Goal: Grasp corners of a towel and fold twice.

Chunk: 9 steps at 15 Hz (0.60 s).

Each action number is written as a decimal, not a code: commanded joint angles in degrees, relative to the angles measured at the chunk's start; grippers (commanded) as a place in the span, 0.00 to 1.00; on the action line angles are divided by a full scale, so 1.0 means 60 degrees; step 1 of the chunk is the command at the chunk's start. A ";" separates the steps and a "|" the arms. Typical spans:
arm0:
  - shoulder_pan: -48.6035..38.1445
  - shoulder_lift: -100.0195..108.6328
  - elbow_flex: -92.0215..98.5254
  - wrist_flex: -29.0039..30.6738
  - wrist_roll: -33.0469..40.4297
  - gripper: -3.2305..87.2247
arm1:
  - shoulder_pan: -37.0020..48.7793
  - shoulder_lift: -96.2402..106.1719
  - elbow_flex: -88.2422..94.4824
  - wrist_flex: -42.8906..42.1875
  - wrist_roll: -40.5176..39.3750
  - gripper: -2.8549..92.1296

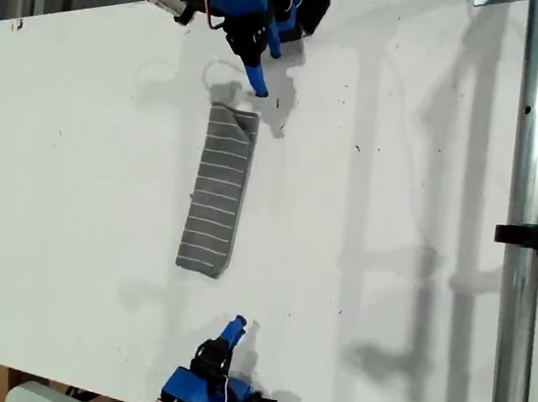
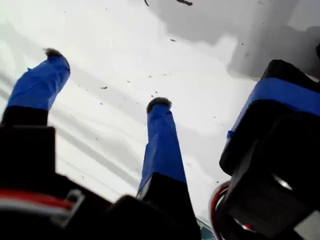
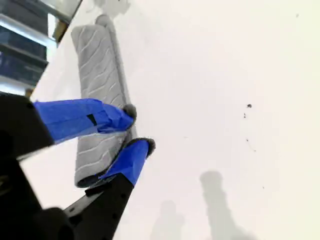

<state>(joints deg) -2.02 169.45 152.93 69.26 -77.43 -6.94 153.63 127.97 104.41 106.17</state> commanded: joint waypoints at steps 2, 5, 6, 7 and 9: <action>0.0454 0.3091 0.2153 -0.0103 -0.0659 0.09 | 0.0967 -0.0894 0.0103 -0.0293 -0.0483 0.42; 0.0557 0.4863 0.3120 0.0703 -0.1143 0.08 | 0.3662 -0.1523 0.1890 -0.2798 -0.2769 0.43; 0.0703 0.4863 0.3208 0.0703 -0.1245 0.08 | 0.4585 -0.1611 0.2314 -0.3398 -0.3486 0.43; 0.0806 0.4863 0.3281 0.0747 -0.1392 0.08 | 0.5303 -0.1919 0.2417 -0.3779 -0.4014 0.43; 0.0864 0.4863 0.3354 0.0747 -0.1494 0.08 | 0.6050 -0.3223 0.2373 -0.4878 -0.4614 0.43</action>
<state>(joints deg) 2.46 198.19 173.50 73.48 -85.61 26.98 138.43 142.82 79.98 80.86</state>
